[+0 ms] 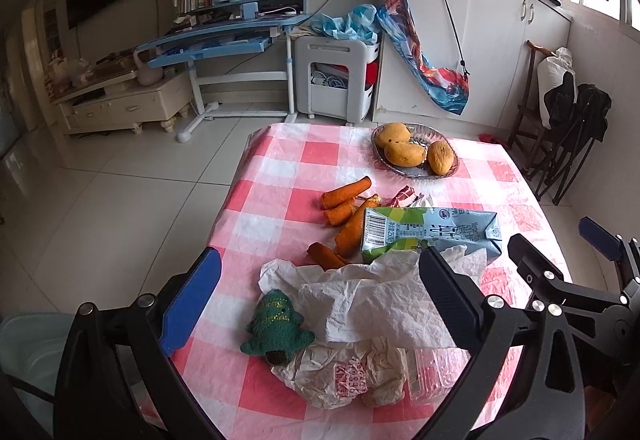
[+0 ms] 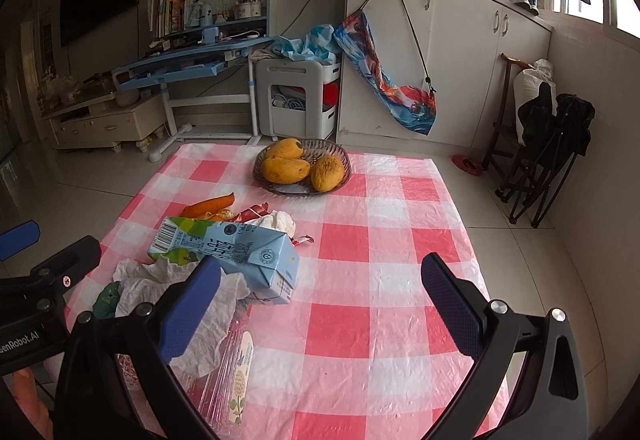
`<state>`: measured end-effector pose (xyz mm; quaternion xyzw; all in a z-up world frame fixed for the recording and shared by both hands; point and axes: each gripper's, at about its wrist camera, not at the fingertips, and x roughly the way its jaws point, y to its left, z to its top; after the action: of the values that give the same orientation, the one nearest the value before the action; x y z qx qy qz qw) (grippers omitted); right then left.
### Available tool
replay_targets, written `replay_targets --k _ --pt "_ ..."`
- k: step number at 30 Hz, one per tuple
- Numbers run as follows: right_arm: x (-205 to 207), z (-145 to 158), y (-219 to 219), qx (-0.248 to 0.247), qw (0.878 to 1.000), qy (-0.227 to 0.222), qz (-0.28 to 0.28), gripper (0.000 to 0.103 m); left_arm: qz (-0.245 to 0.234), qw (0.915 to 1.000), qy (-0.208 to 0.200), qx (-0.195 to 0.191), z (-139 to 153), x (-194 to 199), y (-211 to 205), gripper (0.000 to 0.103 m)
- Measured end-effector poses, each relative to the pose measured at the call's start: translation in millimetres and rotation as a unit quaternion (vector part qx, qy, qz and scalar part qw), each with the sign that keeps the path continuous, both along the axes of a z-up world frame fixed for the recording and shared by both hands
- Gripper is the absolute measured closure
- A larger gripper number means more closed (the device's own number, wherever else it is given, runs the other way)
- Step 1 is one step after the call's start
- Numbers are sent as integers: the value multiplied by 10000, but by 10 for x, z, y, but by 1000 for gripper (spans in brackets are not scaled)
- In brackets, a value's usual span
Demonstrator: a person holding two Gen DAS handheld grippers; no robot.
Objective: Collect trash
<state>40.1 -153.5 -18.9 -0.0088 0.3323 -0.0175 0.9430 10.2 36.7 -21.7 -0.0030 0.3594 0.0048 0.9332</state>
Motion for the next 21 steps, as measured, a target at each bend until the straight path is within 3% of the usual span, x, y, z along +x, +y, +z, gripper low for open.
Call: replay_targets --k 21 --pt "-16 12 11 15 10000 -19 -4 6 -32 10000 48 67 -14 8 -52 7"
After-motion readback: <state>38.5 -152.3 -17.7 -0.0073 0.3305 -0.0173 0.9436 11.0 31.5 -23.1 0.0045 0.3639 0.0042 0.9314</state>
